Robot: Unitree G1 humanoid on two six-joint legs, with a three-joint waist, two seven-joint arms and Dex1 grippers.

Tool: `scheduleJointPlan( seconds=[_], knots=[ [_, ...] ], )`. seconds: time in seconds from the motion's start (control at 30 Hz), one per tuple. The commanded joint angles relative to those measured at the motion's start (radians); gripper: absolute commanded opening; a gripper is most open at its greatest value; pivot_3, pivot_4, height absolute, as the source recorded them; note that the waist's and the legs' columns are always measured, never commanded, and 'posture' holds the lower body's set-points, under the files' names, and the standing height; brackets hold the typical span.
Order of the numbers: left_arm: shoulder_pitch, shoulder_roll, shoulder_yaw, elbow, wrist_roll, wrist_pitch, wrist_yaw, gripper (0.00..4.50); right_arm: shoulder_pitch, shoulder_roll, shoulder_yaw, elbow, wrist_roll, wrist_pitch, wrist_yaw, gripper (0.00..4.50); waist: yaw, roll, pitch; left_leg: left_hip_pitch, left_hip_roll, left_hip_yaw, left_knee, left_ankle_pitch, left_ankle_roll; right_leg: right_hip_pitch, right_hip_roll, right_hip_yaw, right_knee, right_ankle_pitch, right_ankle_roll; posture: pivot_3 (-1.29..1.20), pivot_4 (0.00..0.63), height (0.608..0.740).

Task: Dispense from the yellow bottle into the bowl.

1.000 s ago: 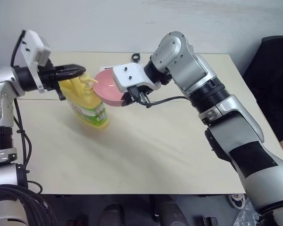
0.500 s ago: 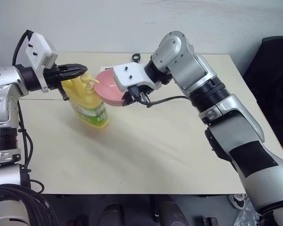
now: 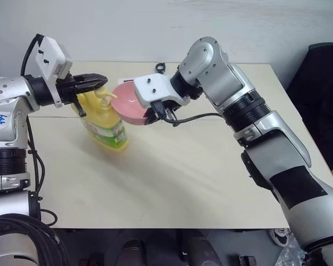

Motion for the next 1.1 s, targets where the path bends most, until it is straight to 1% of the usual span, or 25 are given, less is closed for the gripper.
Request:
scheduleJointPlan(
  seconds=[0.03, 0.3, 0.53, 0.67, 0.83, 0.87, 1.0, 1.1],
  knots=[
    [0.033, 0.005, -0.05, -0.003, 0.053, -0.027, -0.006, 0.03, -0.032, -0.004, -0.028, -0.026, 0.007, -0.005, 0.014, 0.0, 0.0, 0.0, 0.0, 0.0, 0.0, 0.0, 0.0, 0.0, 0.0, 0.0, 0.0, 0.0, 0.0, 0.0, 0.0, 0.0, 0.15, 0.74],
    [0.067, -0.018, -0.081, -0.002, 0.076, -0.048, -0.003, 0.03, -0.027, -0.008, -0.026, -0.042, 0.01, 0.0, 0.024, 0.0, 0.0, 0.0, 0.0, 0.001, 0.0, 0.0, 0.0, 0.0, 0.0, 0.001, 0.0, 0.0, 0.0, 0.0, 0.0, 0.0, 0.15, 0.74],
    [0.106, -0.02, -0.111, 0.02, 0.124, -0.102, 0.003, 0.03, -0.025, -0.004, -0.025, -0.053, 0.014, 0.007, 0.025, 0.0, 0.0, 0.001, 0.0, 0.002, 0.0, 0.0, 0.0, 0.0, 0.0, 0.002, 0.0, 0.0, 0.001, 0.0, 0.0, 0.0, 0.15, 0.74],
    [0.129, -0.015, -0.126, 0.05, 0.17, -0.162, 0.008, 0.03, -0.025, -0.001, -0.025, -0.057, 0.016, 0.013, 0.026, 0.0, 0.0, 0.003, -0.002, 0.004, 0.0, 0.0, 0.0, 0.0, 0.0, 0.003, 0.0, 0.0, 0.001, 0.0, 0.0, 0.0, 0.15, 0.74],
    [0.135, -0.024, -0.128, 0.076, 0.198, -0.194, 0.023, 0.03, -0.024, 0.003, -0.026, -0.062, 0.019, 0.019, 0.024, 0.0, 0.0, 0.006, -0.004, 0.006, 0.0, 0.001, 0.0, 0.0, 0.0, 0.005, 0.0, 0.001, 0.001, 0.0, 0.0, 0.0, 0.15, 0.74],
    [0.137, -0.027, -0.13, 0.079, 0.203, -0.199, 0.026, 0.03, -0.023, 0.003, -0.026, -0.063, 0.019, 0.02, 0.024, 0.0, 0.0, 0.006, -0.004, 0.008, 0.0, 0.001, 0.0, 0.0, 0.0, 0.007, 0.0, 0.001, 0.001, 0.0, 0.0, 0.0, 0.15, 0.74],
    [0.145, -0.039, -0.138, 0.086, 0.217, -0.216, 0.037, 0.03, -0.024, 0.005, -0.027, -0.063, 0.019, 0.023, 0.022, 0.0, 0.001, 0.006, -0.004, 0.021, 0.0, 0.001, -0.004, -0.001, 0.002, 0.02, 0.002, 0.0, -0.004, 0.0, -0.001, 0.0, 0.15, 0.74],
    [0.147, -0.052, -0.14, 0.088, 0.22, -0.218, 0.042, 0.03, -0.021, 0.006, -0.025, -0.069, 0.02, 0.027, 0.025, 0.0, 0.002, 0.006, -0.004, 0.021, 0.0, 0.001, -0.004, -0.001, 0.002, 0.02, 0.003, 0.0, -0.004, 0.0, -0.001, 0.0, 0.15, 0.74]
  ],
)
